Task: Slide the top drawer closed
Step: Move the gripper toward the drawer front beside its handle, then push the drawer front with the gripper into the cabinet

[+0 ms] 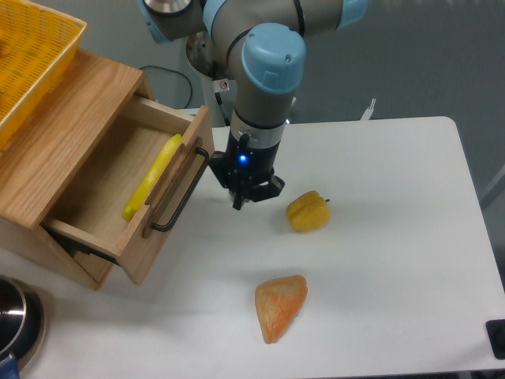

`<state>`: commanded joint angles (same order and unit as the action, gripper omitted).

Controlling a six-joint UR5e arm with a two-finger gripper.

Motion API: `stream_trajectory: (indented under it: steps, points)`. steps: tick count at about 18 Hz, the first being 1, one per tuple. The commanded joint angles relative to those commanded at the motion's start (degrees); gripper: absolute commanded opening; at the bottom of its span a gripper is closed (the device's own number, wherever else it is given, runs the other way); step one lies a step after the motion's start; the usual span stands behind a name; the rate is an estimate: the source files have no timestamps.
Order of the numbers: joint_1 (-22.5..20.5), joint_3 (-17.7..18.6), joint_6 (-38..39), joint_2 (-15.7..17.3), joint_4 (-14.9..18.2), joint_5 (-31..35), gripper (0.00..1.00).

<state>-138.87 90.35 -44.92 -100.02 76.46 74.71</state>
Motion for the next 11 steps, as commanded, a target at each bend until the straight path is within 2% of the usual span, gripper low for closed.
stream_trajectory:
  steps: [8,11]
  points:
    - [2.4,0.0,1.0,0.6,4.0,0.0,0.00]
    - [2.6,-0.4,1.2,0.9,4.6,0.0,0.00]
